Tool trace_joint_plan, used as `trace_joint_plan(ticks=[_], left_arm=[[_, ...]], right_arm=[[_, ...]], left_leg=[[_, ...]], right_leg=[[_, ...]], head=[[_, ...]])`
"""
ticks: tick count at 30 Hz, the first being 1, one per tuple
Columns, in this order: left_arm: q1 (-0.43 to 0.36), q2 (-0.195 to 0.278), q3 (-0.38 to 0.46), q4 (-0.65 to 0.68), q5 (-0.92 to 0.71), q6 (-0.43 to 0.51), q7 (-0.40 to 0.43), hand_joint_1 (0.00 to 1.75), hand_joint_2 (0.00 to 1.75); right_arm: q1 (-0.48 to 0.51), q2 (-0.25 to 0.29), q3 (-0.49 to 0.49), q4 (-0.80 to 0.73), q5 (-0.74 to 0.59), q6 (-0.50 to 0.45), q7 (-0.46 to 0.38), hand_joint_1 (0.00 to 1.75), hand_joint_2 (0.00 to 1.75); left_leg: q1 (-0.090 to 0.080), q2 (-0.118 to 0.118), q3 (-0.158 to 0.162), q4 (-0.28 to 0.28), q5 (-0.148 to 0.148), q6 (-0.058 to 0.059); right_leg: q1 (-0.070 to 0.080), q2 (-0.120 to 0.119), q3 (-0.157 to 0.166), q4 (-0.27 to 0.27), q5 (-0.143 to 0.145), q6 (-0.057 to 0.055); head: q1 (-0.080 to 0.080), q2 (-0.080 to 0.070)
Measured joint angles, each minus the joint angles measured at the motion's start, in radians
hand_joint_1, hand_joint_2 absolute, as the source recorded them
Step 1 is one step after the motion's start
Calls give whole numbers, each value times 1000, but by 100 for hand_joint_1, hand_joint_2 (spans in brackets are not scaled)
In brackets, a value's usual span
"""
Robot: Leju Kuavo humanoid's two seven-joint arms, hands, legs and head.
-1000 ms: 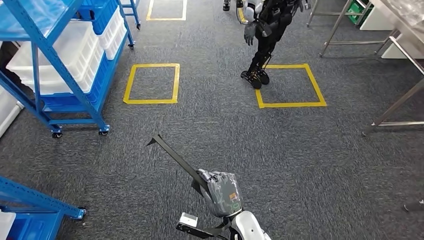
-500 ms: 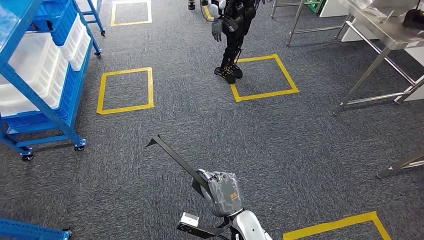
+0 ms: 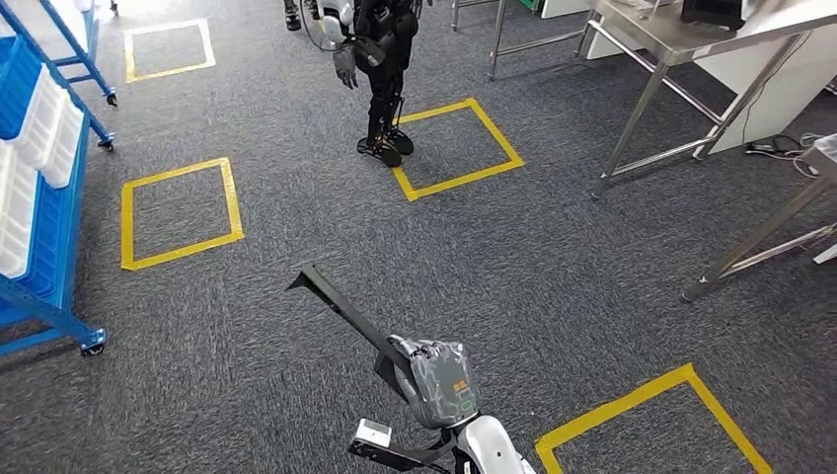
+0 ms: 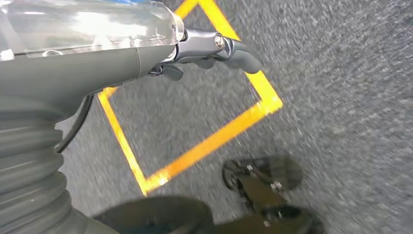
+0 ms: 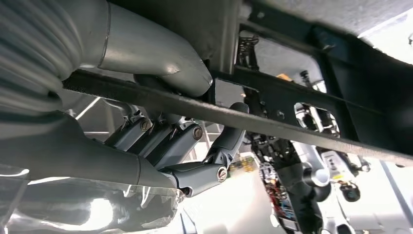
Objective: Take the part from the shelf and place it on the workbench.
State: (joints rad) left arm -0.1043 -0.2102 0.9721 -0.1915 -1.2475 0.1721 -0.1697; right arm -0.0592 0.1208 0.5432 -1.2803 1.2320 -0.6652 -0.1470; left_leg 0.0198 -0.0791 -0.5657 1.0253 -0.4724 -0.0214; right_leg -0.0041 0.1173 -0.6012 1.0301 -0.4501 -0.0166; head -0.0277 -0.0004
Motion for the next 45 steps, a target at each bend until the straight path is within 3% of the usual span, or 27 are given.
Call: trace_joint_plan(ticks=[2,4,6,8,9,10,11,13,15,18,20,22,23,24,25,27,29,31,33,35,37,39,40,41,42,44,45], left_arm=[[-2,0,0,0,0,-1,-1,0,175],[-3,-1,0,0,0,-2,-2,0,175],[-1,-1,0,0,1,-3,-2,0,175],[3,-1,1,0,3,-3,-2,0,175],[4,0,1,0,5,-2,-2,0,175],[5,0,1,0,7,-2,-2,0,175],[5,0,1,0,8,-2,-3,0,175],[5,-1,1,0,11,1,-4,0,175],[5,-1,1,0,15,4,-8,0,175],[5,-2,2,0,18,6,-11,0,175],[5,-2,2,0,19,7,-12,0,175],[8,-2,2,0,20,7,-13,0,175],[10,-2,3,0,20,7,-12,0,175],[12,-2,3,0,21,7,-12,0,175],[13,-2,3,0,21,7,-12,0,175],[13,-2,3,0,21,6,-11,0,175],[13,-2,3,0,21,3,-8,0,175],[12,-1,3,0,21,-1,-4,0,175],[11,-1,4,0,23,-8,3,0,175],[10,-3,4,0,25,-18,9,0,175],[11,-3,6,0,27,-30,16,0,175],[14,-2,9,0,28,-43,24,0,175],[14,-2,10,0,27,-48,28,0,175],[13,-1,10,0,27,-53,31,0,175],[12,-1,11,0,25,-58,34,0,175],[9,-1,11,0,23,-64,40,0,175],[9,-1,11,0,21,-67,41,0,175]], right_arm=[[1,-1,0,0,-4,0,-1,175,175],[1,-2,0,0,-8,0,-1,175,175],[-1,-2,1,0,-10,0,-2,175,175],[-1,-3,2,1,-13,2,-4,175,175],[1,-3,3,2,-15,4,-6,175,175],[2,-4,4,3,-17,6,-8,175,175],[2,-4,6,4,-20,9,-10,175,175],[1,-4,9,4,-25,13,-15,175,175],[-4,-3,12,4,-30,16,-20,175,175],[-6,-2,14,7,-35,18,-23,175,175],[-10,-1,15,8,-36,19,-24,175,175],[-14,1,18,10,-37,21,-25,175,175],[-15,2,20,12,-37,22,-25,175,175],[-14,2,21,14,-37,23,-25,175,175],[-14,2,21,15,-38,23,-25,175,175],[-15,3,22,17,-38,24,-25,175,175],[-17,3,23,17,-38,25,-26,175,175],[-18,3,24,18,-41,27,-28,175,175],[-18,3,24,18,-44,28,-32,175,175],[-20,2,24,18,-47,28,-35,175,175],[-24,1,25,20,-49,29,-36,175,175],[-24,1,26,22,-50,30,-37,175,175],[-23,0,26,23,-51,30,-37,175,175],[-23,-1,26,24,-52,30,-37,175,175],[-22,-1,26,25,-52,30,-37,175,175],[-23,-1,26,25,-53,30,-36,175,175],[-24,-1,26,25,-54,30,-36,175,175]], left_leg=[[-2,12,3,-6,1,12],[0,35,8,-17,7,26],[-1,62,12,-24,8,36],[-4,92,13,-24,5,40],[-5,107,13,-24,3,40],[-5,120,15,-24,1,39],[-5,131,18,-23,-2,37],[-8,151,27,-23,-9,29],[-12,167,33,-23,-15,18],[-11,183,42,-22,-25,1],[-7,145,26,28,-59,-8],[-5,98,-36,157,-122,-13],[-5,91,-72,225,-146,-15],[-5,88,-98,269,-153,-16],[-5,87,-107,274,-139,-16],[-4,73,-69,168,-62,-12],[-1,25,-16,40,-9,-4],[-2,-3,1,-3,-4,6],[-3,18,4,-11,2,19],[0,43,9,-22,9,34],[-2,70,11,-27,10,42],[-5,99,11,-26,7,44],[-6,112,12,-26,5,44],[-6,124,14,-26,3,42],[-6,135,18,-26,0,40],[-9,153,26,-25,-6,33],[-12,159,29,-25,-9,30]], right_leg=[[-2,16,-7,-1,3,13],[0,-21,-19,20,-12,22],[1,-83,-65,113,-63,28],[-3,-105,-133,241,-113,34],[-6,-109,-151,274,-117,37],[-7,-112,-147,266,-100,38],[-8,-118,-122,217,-69,38],[-3,-160,-46,74,-11,29],[7,-190,-7,-1,5,17],[9,-163,-6,-11,4,2],[3,-141,0,-19,8,-10],[1,-117,2,-21,9,-19],[1,-104,3,-20,9,-20],[2,-89,3,-19,9,-21],[2,-74,4,-17,8,-21],[1,-44,5,-11,6,-17],[1,-18,2,-3,2,-9],[-2,1,-6,-1,4,4],[-6,13,-11,-2,6,17],[-2,-23,-27,30,-16,25],[-1,-83,-80,139,-74,30],[-5,-107,-138,253,-115,35],[-7,-111,-145,266,-110,37],[-9,-116,-131,239,-87,37],[-9,-126,-97,175,-52,35],[-2,-173,-24,41,-8,25],[3,-194,-3,2,0,21]], head=[[0,0],[0,0],[0,0],[0,0],[0,0],[0,0],[0,0],[0,0],[0,0],[0,0],[0,0],[0,0],[0,0],[0,0],[0,0],[0,0],[0,0],[0,0],[0,0],[0,0],[0,0],[0,0],[0,0],[0,0],[0,0],[0,0],[0,0]])
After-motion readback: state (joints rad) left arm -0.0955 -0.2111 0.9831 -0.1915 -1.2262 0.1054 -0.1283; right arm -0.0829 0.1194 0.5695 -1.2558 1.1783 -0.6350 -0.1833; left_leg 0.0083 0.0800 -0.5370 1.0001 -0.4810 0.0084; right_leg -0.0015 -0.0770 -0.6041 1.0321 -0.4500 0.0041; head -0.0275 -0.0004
